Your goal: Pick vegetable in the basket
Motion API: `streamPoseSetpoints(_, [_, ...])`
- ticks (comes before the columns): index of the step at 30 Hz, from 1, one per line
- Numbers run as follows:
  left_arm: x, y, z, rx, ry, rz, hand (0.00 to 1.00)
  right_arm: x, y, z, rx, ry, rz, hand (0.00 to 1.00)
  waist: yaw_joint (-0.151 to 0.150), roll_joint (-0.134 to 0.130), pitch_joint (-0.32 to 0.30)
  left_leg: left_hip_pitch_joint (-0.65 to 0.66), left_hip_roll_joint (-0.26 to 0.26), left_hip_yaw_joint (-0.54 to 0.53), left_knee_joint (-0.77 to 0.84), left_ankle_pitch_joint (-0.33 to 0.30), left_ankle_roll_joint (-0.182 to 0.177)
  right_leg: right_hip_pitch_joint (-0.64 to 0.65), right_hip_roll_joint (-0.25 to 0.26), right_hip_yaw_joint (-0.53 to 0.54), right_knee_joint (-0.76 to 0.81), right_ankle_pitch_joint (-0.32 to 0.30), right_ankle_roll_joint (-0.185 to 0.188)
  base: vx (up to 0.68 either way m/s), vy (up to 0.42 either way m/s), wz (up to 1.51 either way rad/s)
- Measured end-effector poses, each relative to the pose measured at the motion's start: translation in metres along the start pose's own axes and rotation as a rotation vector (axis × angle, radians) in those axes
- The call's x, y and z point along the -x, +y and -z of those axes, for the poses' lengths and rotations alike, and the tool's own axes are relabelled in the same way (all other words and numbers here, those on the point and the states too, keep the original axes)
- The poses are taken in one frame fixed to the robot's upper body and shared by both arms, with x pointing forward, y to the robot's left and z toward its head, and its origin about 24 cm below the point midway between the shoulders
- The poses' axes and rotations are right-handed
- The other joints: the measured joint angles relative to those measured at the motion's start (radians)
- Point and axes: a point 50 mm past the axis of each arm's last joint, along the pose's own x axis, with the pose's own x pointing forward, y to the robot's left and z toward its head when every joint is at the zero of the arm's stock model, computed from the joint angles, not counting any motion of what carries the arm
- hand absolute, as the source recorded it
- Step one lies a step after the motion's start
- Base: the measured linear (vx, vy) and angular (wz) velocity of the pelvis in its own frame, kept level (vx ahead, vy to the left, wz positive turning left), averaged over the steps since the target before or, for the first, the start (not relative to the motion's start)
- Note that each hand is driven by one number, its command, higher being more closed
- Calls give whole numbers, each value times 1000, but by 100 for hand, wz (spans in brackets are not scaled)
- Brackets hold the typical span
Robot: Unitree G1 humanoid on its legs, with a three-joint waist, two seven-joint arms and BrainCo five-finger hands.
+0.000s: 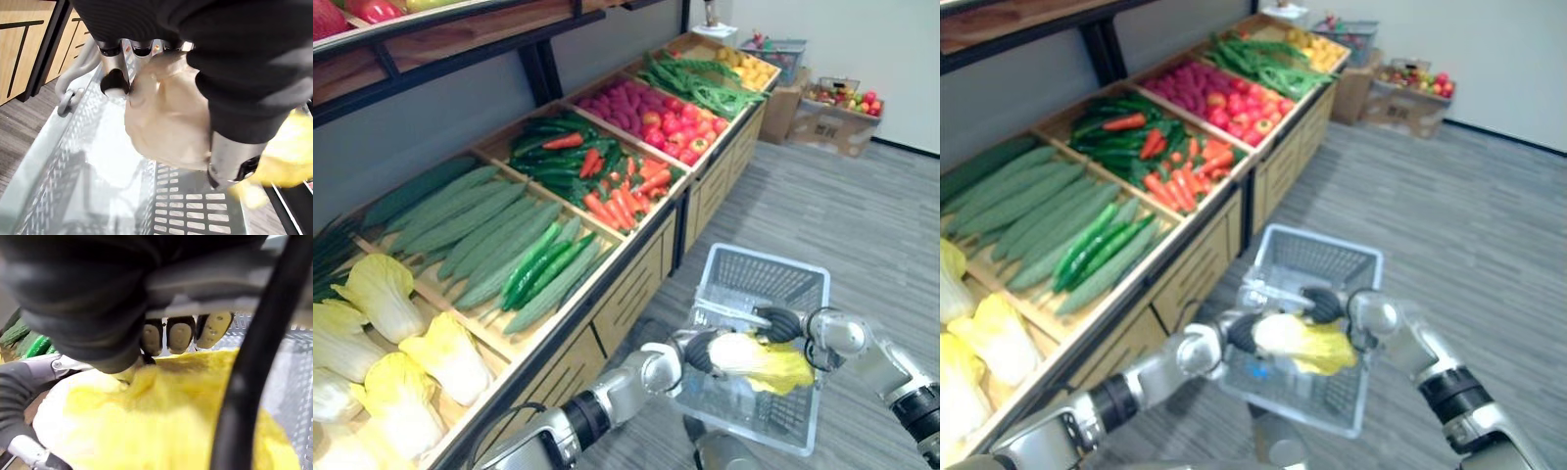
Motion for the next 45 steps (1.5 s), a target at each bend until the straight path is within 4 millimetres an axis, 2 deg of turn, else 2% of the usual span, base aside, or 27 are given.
streamPoseSetpoints(3, [-5, 2, -16, -45, -60, 26, 0, -5, 1, -10, -4, -62, -9, 100, -6, -4, 3, -2, 2, 1, 1, 0, 0, -3, 2, 0, 1, 0, 0, 33, -4, -1])
streamPoseSetpoints(18, [-6, 3, -16, -54, -62, 27, 0, -11, 5, -17, -19, -97, -13, 100, 2, -6, 4, -8, -2, -7, -2, 1, 2, -6, -3, -5, 4, 0, 0, 2, 0, 1])
streamPoseSetpoints(23, [-2, 8, -19, 1, -87, 70, 0, -9, 8, -9, -85, -67, 40, 100, 2, -4, 4, -25, -25, -51, -28, 20, 15, -2, -33, -41, 4, 0, 0, -2, 2, 26])
streamPoseSetpoints(28, [15, 14, -12, 123, -101, 132, 0, -15, 21, 6, -234, -12, 96, 100, 33, 1, 2, -30, -51, -116, -69, 52, 26, 26, -67, -99, -5, 0, 0, -33, -7, 39])
streamPoseSetpoints(29, [20, 13, -11, 136, -103, 143, 0, -17, 28, 12, -277, 9, 100, 100, 47, 1, 2, -32, -60, -138, -87, 64, 31, 36, -78, -117, -9, -1, -1, -37, -12, 60])
streamPoseSetpoints(31, [33, 15, -29, 184, -214, 160, 0, -21, 41, 29, -387, 91, 150, 100, 64, 1, 1, -42, -74, -184, -112, 84, 35, 50, -99, -158, -16, -2, -3, -30, -16, 70])
streamPoseSetpoints(33, [56, 19, -84, 242, -528, 168, 0, -17, 72, 68, -570, 304, 209, 100, 122, 14, -6, -43, -94, -238, -154, 112, 42, 80, -121, -206, -35, -3, -4, -4, -5, 74])
streamPoseSetpoints(35, [71, 18, -102, 306, -653, 163, 0, -11, 95, 84, -678, 415, 255, 100, 144, 30, -15, -44, -109, -280, -189, 132, 44, 106, -137, -246, -52, -3, -4, 16, 9, 70])
streamPoseSetpoints(36, [76, 17, -99, 325, -648, 158, 0, -7, 109, 91, -743, 473, 279, 100, 160, 40, -22, -42, -119, -304, -215, 144, 40, 121, -144, -266, -62, -3, -4, 19, 5, 61])
streamPoseSetpoints(37, [78, 16, -94, 336, -625, 148, 0, -5, 115, 94, -778, 499, 292, 100, 162, 43, -24, -42, -123, -319, -227, 151, 40, 126, -146, -275, -65, -4, -4, 7, -12, 59])
streamPoseSetpoints(39, [88, 21, -62, 385, -488, 70, 0, 8, 140, 107, -905, 610, 370, 100, 167, 50, -30, -43, -145, -372, -285, 192, 43, 144, -161, -319, -82, -6, -2, 14, -22, 63])
streamPoseSetpoints(40, [91, 23, -55, 397, -453, 38, 0, 12, 148, 110, -938, 645, 393, 100, 170, 50, -30, -43, -148, -383, -300, 203, 44, 149, -163, -330, -86, -6, -2, 11, -31, 60])
streamPoseSetpoints(43, [109, 37, -20, 496, -300, -209, 0, 34, 187, 123, -1108, 825, 487, 100, 201, 50, -30, -41, -153, -446, -353, 249, 48, 182, -161, -381, -116, -6, -2, 11, -45, 51])
streamPoseSetpoints(44, [113, 40, -15, 514, -276, -261, 0, 38, 194, 124, -1133, 854, 496, 100, 209, 50, -30, -42, -153, -459, -358, 255, 49, 188, -160, -389, -121, -6, -3, 14, -52, 54])
streamPoseSetpoints(45, [122, 46, -2, 558, -218, -391, 0, 43, 206, 126, -1190, 900, 507, 100, 218, 49, -30, -43, -152, -481, -367, 265, 50, 202, -158, -408, -133, -6, -3, 16, -59, 56])
